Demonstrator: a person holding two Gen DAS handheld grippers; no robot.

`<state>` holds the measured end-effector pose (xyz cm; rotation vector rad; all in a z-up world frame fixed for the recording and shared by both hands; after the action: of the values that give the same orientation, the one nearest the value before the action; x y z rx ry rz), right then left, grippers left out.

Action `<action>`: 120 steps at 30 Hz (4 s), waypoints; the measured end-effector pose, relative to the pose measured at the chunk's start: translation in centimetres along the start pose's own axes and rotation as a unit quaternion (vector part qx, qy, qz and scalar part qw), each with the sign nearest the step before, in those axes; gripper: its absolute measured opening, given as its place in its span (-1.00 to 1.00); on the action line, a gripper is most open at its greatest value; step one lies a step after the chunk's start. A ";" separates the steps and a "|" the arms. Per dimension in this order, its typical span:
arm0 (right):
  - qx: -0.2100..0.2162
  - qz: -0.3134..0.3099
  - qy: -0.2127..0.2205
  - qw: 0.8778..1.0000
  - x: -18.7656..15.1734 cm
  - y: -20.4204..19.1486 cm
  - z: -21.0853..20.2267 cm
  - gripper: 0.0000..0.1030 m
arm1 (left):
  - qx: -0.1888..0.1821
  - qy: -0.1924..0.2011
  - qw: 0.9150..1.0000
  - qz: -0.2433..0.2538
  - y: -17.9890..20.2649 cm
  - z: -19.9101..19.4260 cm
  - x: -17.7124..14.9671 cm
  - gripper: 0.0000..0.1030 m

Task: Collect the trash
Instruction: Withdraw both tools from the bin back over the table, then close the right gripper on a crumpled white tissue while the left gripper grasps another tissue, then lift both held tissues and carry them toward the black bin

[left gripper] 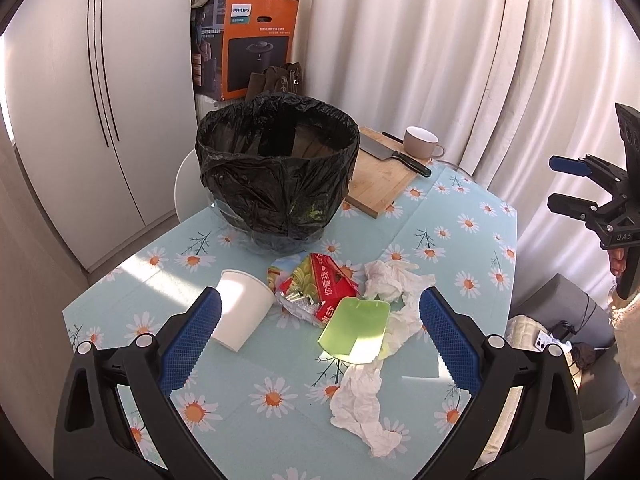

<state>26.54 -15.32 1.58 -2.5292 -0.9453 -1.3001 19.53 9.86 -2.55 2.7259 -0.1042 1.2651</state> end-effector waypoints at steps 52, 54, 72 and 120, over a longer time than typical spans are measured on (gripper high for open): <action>0.093 0.025 -0.190 0.977 -8.7 -3.1 20.9 0.72 | -0.002 -0.228 0.969 0.093 7.0 15.8 -14.5 0.92; 0.101 0.025 -0.194 0.975 -8.6 -3.6 22.0 0.72 | 0.006 -0.216 0.973 0.081 7.0 15.9 -14.4 0.92; 0.175 0.082 -0.214 0.957 -7.4 -4.8 26.3 -0.29 | 0.033 -0.181 0.982 0.042 5.2 13.6 -14.8 0.46; 0.069 0.082 -0.088 0.990 -4.7 -3.3 1.1 -0.25 | 0.116 -0.090 0.985 -0.086 -2.6 -7.4 -18.2 -0.70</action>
<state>23.33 -14.52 -3.22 -2.5810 -0.8057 -0.9461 2.48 13.69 -11.97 2.9639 0.2728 1.0414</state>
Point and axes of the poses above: each gripper's, at about its wrist camera, not at the fingertips, and z roughly the way its jaws point, y to its right, x to its top, the point moved 4 cm from there along z, roughly the way its jaws point, and after that the axes turned 5 degrees about y, right-handed, at the moved point
